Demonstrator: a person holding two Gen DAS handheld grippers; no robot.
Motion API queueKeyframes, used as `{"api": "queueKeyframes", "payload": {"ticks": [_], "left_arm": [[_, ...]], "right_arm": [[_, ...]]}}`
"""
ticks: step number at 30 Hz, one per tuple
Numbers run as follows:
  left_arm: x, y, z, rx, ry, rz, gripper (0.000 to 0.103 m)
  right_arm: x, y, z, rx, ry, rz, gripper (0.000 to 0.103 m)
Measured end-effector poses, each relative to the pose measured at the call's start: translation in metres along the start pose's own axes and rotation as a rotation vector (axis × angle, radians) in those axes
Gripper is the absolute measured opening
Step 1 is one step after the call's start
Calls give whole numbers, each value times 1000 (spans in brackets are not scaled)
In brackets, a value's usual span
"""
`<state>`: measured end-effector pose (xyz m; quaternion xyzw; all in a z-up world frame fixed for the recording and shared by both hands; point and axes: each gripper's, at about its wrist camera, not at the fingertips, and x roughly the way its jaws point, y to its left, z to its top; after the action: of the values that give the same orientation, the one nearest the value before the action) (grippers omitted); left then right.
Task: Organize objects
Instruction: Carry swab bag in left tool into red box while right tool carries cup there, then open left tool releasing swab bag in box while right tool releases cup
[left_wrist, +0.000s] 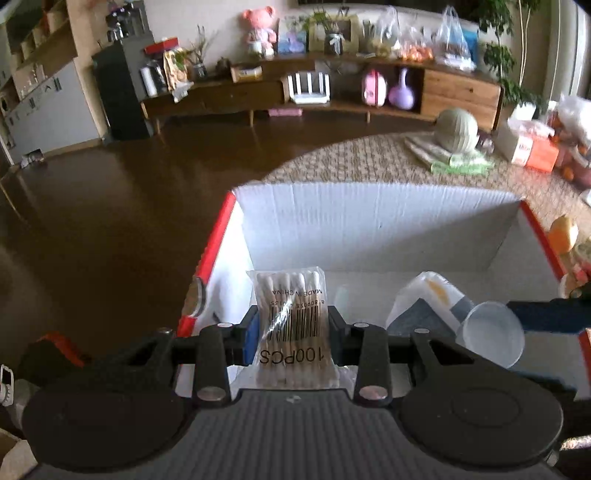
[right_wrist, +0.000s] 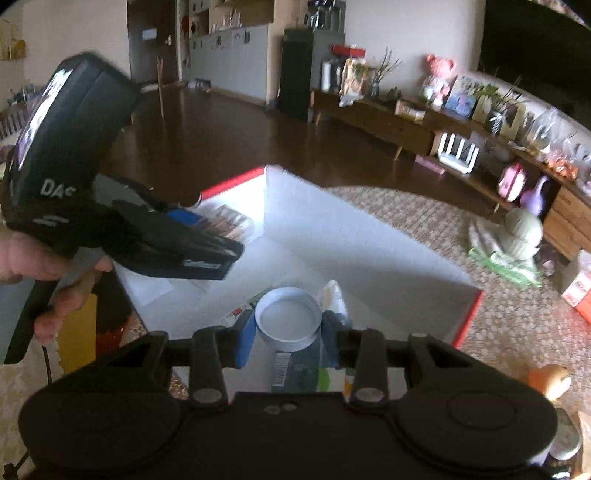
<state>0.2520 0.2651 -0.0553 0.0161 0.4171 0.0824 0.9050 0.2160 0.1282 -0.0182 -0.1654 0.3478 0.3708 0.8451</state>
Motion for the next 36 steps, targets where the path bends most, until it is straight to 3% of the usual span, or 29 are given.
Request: {"api": "queueKeyframes", "payload": {"ticks": [11,21,25,31,36], "left_arm": [[39,-4,4,42,132,-10,36],[48,-6,3,75,234,-11,38],[44,-7,3,80,226,-13,51],[36,-10,4,92,185,-3,57],[16,-9,0,59,97,1,66]], "right_arm": [[42,4,-4,-2,126,-1,38],[55,1,-2,12,219,0,39],[56,2,-2,2,224,-4,42],[41,-2,-1,-2,167,-3,55],[12,-8,-4,11,101,28,60]]}}
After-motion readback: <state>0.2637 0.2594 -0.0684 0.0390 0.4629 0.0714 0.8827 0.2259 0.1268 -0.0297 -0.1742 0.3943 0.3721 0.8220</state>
